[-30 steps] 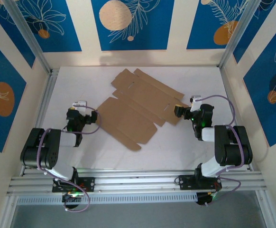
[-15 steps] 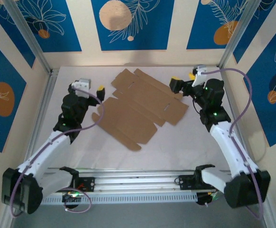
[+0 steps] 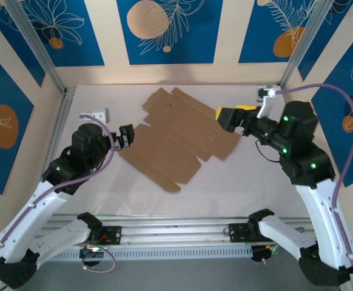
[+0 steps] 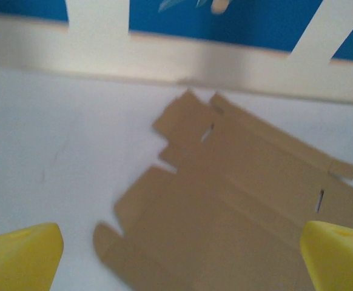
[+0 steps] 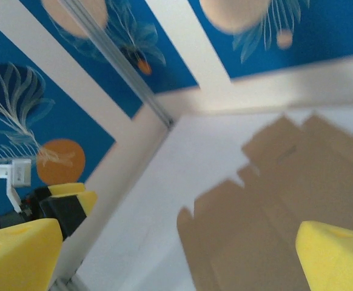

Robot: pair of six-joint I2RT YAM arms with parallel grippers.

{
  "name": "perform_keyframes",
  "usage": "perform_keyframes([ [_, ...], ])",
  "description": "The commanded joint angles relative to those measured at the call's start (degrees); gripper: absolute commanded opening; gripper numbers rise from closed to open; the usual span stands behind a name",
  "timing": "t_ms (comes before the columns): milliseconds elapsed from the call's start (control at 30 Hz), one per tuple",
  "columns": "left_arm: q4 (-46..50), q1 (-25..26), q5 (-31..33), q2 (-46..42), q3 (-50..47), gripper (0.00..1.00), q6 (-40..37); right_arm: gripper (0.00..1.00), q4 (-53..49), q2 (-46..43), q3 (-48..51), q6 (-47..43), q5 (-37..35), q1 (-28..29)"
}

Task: Fold the paper box

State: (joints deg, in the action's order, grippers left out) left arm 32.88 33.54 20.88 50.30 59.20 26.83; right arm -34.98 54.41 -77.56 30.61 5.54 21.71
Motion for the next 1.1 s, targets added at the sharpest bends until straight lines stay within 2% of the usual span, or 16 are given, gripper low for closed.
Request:
perform_keyframes([
  [0, 8.11, -0.53, -9.87, 4.95, -2.61, 1.00, 10.96, 0.99, -4.90, 3.07, 7.68, 1.93, -3.07, 5.06],
  [100, 7.63, -0.58, -14.72, 8.74, -4.42, 0.97, 9.91, 0.94, -3.87, 6.76, 10.76, 0.56, -3.96, 7.19],
  [200, 6.16, -0.64, -15.60, 10.47, -5.61, 0.92, 8.64, 0.83, -5.38, 16.34, 9.93, -1.51, -1.26, 8.15],
  [267, 3.85, -0.83, -17.40, 11.03, -7.09, 0.91, 9.10, 0.66, -3.50, 23.02, 9.95, -2.38, 2.68, 8.78],
  [367, -1.28, -1.55, -20.88, 11.61, -10.73, 0.86, 10.90, 0.31, -2.78, 32.94, 7.14, 1.93, 2.40, 9.94],
  [500, -3.11, -4.02, -24.34, 12.97, -12.50, 0.88, 14.08, 0.02, -0.55, 41.63, 3.72, 2.52, 3.30, 15.31],
  [600, -3.10, -5.85, -25.53, 13.36, -13.50, 0.91, 15.64, 0.00, 0.01, 48.79, 0.06, 2.06, 4.65, 19.20],
  [733, -0.56, -6.73, -25.81, 13.68, -13.59, 0.97, 16.11, 0.00, -0.85, 55.58, -1.91, 1.12, 5.54, 20.88],
  [900, 0.71, -7.63, -26.91, 12.35, -14.79, 0.98, 16.24, 0.00, -2.14, 58.36, 0.92, -0.82, 5.01, 20.49],
  [1067, -1.81, -7.79, -28.88, 10.59, -16.25, 0.93, 15.80, 0.00, -4.13, 58.88, 6.22, -3.95, 3.71, 19.14],
])
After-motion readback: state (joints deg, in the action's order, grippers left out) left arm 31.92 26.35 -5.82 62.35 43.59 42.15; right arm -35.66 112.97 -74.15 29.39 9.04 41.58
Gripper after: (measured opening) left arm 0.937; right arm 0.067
